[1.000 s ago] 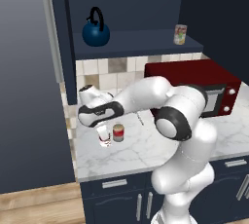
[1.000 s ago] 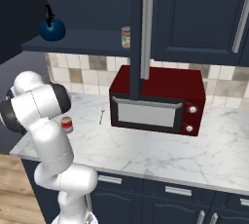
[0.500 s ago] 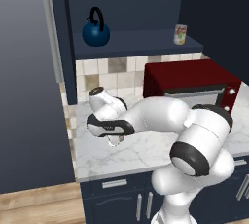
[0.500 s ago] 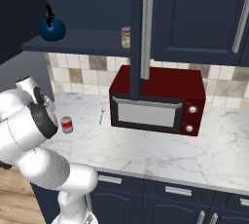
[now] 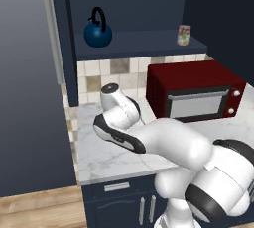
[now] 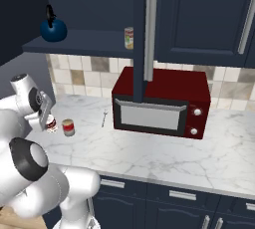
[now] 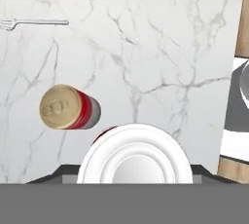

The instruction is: Pick the cans from the counter and place them in their designated side in the cabinet.

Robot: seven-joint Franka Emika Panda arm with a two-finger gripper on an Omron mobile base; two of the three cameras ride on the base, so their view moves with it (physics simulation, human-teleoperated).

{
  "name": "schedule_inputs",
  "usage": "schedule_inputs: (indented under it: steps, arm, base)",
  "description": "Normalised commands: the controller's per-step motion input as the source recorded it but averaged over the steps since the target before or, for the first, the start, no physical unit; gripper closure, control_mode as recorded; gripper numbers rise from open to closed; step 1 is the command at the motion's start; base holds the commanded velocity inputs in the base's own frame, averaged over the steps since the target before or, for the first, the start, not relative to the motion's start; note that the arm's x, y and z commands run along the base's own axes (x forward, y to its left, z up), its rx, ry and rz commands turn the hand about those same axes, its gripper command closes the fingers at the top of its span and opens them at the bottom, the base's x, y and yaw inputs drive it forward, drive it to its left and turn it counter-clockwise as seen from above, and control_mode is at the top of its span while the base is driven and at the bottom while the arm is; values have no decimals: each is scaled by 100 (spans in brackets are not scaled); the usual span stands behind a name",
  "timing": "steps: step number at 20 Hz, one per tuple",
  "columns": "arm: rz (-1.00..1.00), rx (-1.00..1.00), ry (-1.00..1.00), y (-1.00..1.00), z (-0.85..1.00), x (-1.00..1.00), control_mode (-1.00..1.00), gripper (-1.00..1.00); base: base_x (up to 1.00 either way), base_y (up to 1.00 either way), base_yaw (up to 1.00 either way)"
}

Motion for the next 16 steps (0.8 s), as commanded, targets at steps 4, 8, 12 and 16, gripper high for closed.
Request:
schedule_inputs:
  steps: [4, 8, 12, 16]
  arm:
    - [13, 1, -9, -15, 42, -16, -100, 100]
    - [14, 0, -8, -24, 42, -21, -100, 100]
    - [14, -2, -7, -22, 42, -21, -100, 100]
    - [10, -2, -5, -29, 39, -34, -100, 100]
  base:
    - [0, 0, 0]
    - [0, 0, 0]
    - [0, 0, 0]
    - [0, 0, 0]
